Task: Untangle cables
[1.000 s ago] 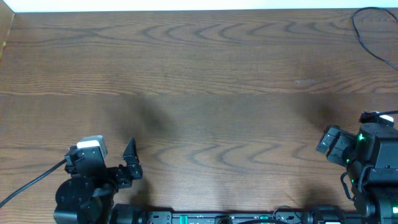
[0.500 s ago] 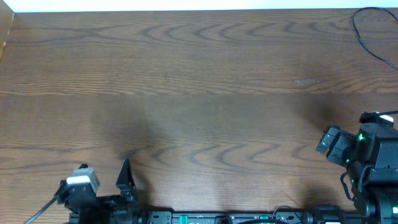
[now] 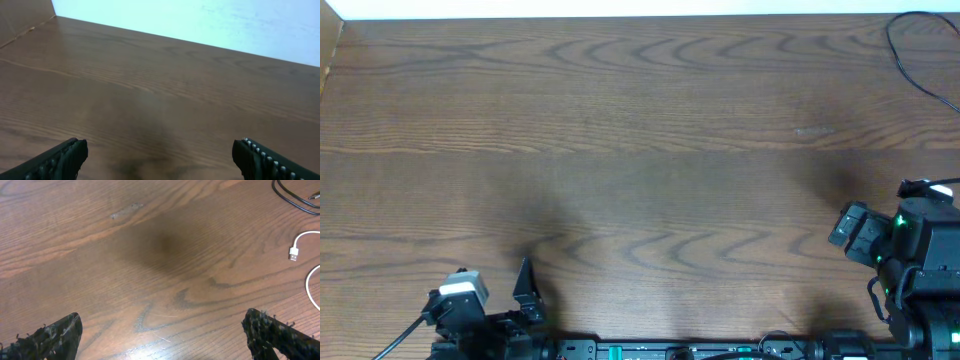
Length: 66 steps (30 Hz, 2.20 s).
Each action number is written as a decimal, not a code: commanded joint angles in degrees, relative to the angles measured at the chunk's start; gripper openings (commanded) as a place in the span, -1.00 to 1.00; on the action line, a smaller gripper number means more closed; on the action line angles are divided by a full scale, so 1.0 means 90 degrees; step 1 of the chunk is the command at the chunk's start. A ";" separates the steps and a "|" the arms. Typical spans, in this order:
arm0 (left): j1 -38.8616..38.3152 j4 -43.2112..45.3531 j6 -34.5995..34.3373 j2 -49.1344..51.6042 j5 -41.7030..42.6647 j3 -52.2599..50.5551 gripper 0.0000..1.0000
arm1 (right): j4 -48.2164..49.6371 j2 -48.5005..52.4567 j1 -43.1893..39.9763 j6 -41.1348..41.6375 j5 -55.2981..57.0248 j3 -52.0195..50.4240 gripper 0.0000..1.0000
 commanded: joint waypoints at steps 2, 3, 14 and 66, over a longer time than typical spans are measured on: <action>0.0034 -0.0005 -0.0029 -0.0039 -0.0061 -0.0044 0.96 | -0.0005 -0.0022 0.0015 0.0085 0.0015 -0.0041 0.99; 0.0034 -0.0002 -0.0029 -0.0039 -0.0063 -0.0044 0.96 | -0.0002 -0.0024 0.0015 0.0085 0.0015 -0.0041 0.98; 0.0034 0.0617 -0.0029 -0.0039 -0.0274 -0.0680 0.96 | -0.0002 -0.0024 0.0015 0.0085 0.0015 -0.0041 0.99; 0.0034 0.5302 -0.0032 -0.0041 -0.0396 -0.4490 0.96 | -0.0002 -0.0022 0.0015 0.0085 0.0015 -0.0041 0.98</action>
